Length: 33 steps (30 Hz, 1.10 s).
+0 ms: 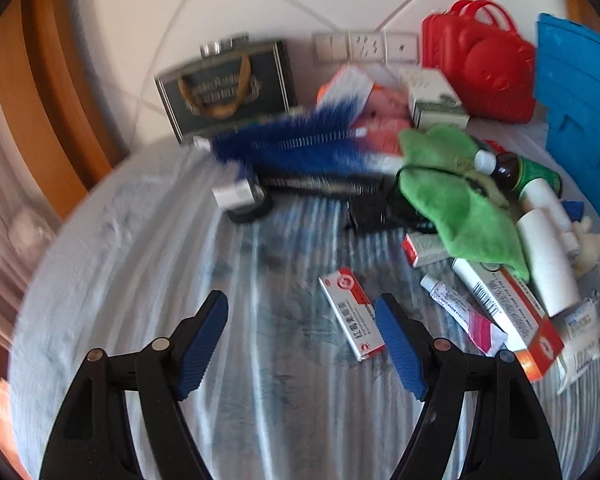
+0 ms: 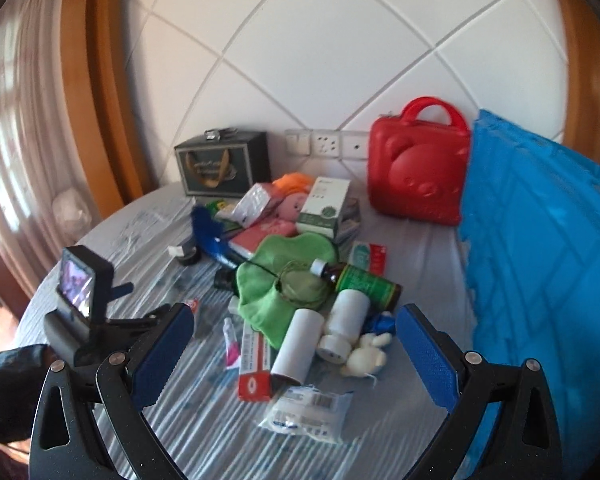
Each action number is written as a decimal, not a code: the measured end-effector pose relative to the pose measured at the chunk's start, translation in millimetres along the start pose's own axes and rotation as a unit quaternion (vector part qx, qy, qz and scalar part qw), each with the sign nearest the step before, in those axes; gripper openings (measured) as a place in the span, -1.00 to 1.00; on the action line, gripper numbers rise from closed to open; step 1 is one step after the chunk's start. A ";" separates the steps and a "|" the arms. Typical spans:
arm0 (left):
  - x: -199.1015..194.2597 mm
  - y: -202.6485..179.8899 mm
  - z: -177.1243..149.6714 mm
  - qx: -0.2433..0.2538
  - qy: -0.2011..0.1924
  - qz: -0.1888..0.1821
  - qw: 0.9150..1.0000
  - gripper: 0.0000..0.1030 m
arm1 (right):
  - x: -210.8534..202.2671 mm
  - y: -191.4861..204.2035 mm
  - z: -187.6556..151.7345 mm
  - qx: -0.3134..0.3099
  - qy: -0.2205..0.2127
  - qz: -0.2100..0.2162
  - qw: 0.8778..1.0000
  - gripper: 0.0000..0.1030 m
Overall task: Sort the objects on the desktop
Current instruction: 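Move both tools back from the bin toward the table pile, then grasp the small red-and-white box with the left tool while the right tool grasps the ointment tube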
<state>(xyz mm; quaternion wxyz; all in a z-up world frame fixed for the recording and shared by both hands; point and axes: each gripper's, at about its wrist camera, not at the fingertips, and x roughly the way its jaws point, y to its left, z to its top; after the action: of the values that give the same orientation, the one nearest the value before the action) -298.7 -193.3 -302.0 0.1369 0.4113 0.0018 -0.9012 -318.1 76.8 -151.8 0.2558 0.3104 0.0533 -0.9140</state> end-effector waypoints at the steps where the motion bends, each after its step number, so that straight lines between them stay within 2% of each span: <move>1: 7.5 -0.8 -0.7 -0.008 0.010 -0.010 1.000 0.47 | 9.4 -1.9 1.0 -0.005 0.002 0.004 1.000 0.99; 4: 33.5 -6.9 -4.8 -0.010 0.044 0.005 0.999 0.47 | 38.8 -7.3 0.9 -0.005 0.018 0.031 0.999 0.99; 7: 41.6 -4.6 -4.3 -0.028 0.040 -0.008 0.999 0.48 | 73.3 -7.5 -6.5 0.003 0.051 0.063 0.997 0.95; 9: 54.7 -10.5 -4.3 -0.014 0.064 -0.001 0.998 0.44 | 95.4 -1.2 -14.3 -0.002 0.074 0.087 0.993 0.76; 10: 57.5 -10.8 -5.4 -0.013 0.062 -0.006 0.998 0.36 | 108.5 3.8 -19.0 -0.006 0.092 0.104 0.990 0.61; 12: 58.1 -6.1 -7.8 -0.029 0.051 -0.034 0.998 0.09 | 136.0 16.2 -27.7 -0.013 0.123 0.138 0.983 0.47; 13: 60.2 -3.8 -8.1 -0.030 0.053 -0.049 0.997 -0.03 | 142.6 20.5 -29.9 -0.018 0.130 0.146 0.981 0.34; 14: 59.6 -1.3 -9.0 -0.028 0.053 -0.063 0.996 -0.26 | 158.3 27.8 -32.7 -0.025 0.145 0.160 0.976 0.17; 15: 58.6 0.4 -9.9 -0.017 0.054 -0.065 0.996 -0.36 | 168.1 31.2 -33.5 -0.026 0.157 0.170 0.973 0.11; 17: 58.2 5.1 -11.2 -0.006 0.059 -0.074 0.995 -0.49 | 191.8 42.9 -36.9 -0.037 0.178 0.191 0.965 -0.18; 20: 57.3 12.9 -13.3 -0.008 0.064 -0.079 0.995 -0.49 | 212.1 61.8 -41.0 -0.059 0.200 0.211 0.955 -0.45; 21: 56.9 15.0 -15.3 -0.011 0.062 -0.081 0.995 -0.49 | 212.7 70.1 -41.0 -0.074 0.196 0.219 0.953 -0.46; 22: 56.5 15.6 -17.3 -0.010 0.059 -0.081 0.995 -0.49 | 214.1 77.0 -42.2 -0.088 0.198 0.220 0.951 -0.47; 24: 55.5 15.4 -17.9 -0.009 0.058 -0.080 0.995 -0.49 | 224.9 83.5 -47.2 -0.109 0.218 0.187 0.952 -0.48; 27: 52.6 14.1 -17.4 -0.012 0.058 -0.080 0.995 -0.49 | 240.7 77.7 -52.5 -0.104 0.253 0.152 0.950 -0.52; 28: 52.7 13.9 -17.4 -0.011 0.057 -0.080 0.995 -0.49 | 243.2 77.7 -53.2 -0.106 0.261 0.147 0.948 -0.61; 33: 54.9 16.3 -14.3 -0.013 0.058 -0.078 0.995 -0.49 | 250.0 94.3 -55.5 -0.145 0.290 0.119 0.939 -0.65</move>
<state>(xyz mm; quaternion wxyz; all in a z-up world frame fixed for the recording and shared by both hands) -318.4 -220.8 -350.4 0.0713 0.4592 0.0535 -0.8839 -410.0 -99.0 -339.2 0.3783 0.5252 0.2200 -0.7298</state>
